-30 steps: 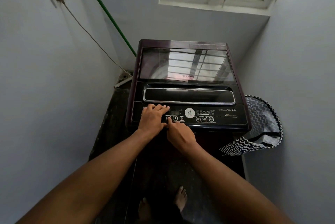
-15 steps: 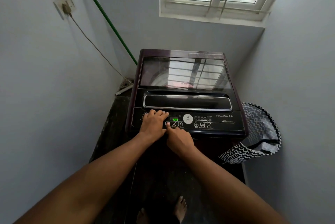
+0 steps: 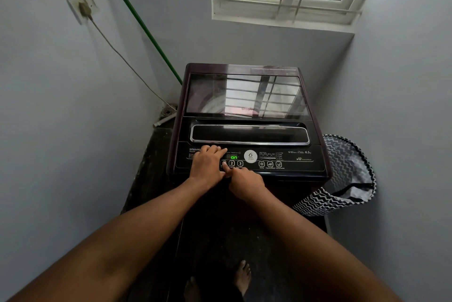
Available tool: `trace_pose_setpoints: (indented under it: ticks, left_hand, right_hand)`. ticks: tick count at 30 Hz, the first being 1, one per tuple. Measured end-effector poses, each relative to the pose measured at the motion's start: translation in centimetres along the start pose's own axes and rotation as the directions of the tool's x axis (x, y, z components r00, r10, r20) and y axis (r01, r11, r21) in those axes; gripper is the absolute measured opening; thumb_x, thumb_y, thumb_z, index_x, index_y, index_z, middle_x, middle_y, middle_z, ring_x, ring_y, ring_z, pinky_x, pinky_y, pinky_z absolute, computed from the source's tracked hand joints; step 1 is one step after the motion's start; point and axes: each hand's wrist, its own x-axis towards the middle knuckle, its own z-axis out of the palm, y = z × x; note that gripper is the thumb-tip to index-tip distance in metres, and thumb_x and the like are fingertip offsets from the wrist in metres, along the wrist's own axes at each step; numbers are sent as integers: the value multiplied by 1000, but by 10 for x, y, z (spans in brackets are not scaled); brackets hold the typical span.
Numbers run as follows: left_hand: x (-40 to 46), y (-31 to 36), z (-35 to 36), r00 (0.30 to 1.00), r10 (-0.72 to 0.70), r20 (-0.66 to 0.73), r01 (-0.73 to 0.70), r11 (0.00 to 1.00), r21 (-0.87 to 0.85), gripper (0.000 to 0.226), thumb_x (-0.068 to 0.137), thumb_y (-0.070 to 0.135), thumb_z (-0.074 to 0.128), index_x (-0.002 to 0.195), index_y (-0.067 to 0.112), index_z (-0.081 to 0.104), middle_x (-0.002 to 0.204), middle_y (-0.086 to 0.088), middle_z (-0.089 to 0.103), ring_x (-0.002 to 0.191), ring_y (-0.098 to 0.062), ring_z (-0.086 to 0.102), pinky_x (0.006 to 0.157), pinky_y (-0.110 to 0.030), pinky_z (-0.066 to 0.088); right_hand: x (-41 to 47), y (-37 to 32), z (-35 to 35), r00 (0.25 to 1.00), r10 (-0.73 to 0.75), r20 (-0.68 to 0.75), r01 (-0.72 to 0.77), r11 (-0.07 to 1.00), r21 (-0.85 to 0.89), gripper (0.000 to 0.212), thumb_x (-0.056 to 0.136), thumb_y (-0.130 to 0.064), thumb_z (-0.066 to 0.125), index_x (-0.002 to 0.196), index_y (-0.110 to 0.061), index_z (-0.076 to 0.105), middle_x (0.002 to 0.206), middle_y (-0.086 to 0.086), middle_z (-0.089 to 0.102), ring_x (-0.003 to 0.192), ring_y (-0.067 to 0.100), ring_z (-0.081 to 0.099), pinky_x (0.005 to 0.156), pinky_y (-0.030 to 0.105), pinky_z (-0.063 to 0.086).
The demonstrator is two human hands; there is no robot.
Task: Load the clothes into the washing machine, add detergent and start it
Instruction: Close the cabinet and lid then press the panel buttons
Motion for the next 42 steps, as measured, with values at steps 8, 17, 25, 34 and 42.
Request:
trace_pose_setpoints:
  ticks: [8, 17, 25, 34, 42]
  left_hand:
    - [5, 0, 3, 998, 54, -35, -58, 993, -99, 83, 75, 45, 80, 146, 20, 46, 141, 3, 52, 130, -18, 44, 109, -36, 40]
    - [5, 4, 7, 997, 46, -55, -51, 994, -98, 73, 75, 52, 77, 141, 32, 53, 141, 9, 52, 130, -18, 40, 106, -37, 37]
    - [10, 7, 7, 999, 9, -41, -13, 995, -101, 67, 76, 45, 78, 139, 37, 55, 133, 10, 57, 126, -18, 41, 102, -36, 39]
    - [11, 11, 10, 999, -28, -46, 22, 991, -131, 62, 78, 39, 78, 137, 37, 57, 130, 10, 58, 124, -19, 42, 102, -37, 38]
    - [13, 14, 9, 1000, -23, -20, 21, 997, -75, 65, 77, 41, 78, 138, 38, 55, 129, 8, 57, 123, -21, 43, 98, -38, 43]
  right_hand:
    - [-7, 4, 3, 995, 45, -84, -49, 998, -37, 67, 96, -22, 47, 156, -36, 21, 118, 12, 64, 106, 34, 64, 75, 39, 46]
    - [-2, 7, 1, 996, 68, -56, -70, 997, -25, 72, 95, -24, 51, 157, -34, 17, 120, 12, 62, 109, 34, 62, 73, 39, 43]
    - [5, 8, 1, 998, 44, -55, -46, 998, -52, 66, 95, -26, 50, 156, -29, 24, 124, 13, 61, 112, 36, 61, 85, 44, 50]
    - [16, 3, -6, 998, 58, -39, -58, 998, 9, 41, 98, -25, 49, 138, -16, 48, 122, 11, 62, 111, 32, 61, 82, 42, 47]
    - [25, 0, -20, 995, 102, 3, -102, 995, 13, 37, 96, -31, 49, 127, -14, 59, 122, 9, 63, 111, 29, 61, 75, 39, 42]
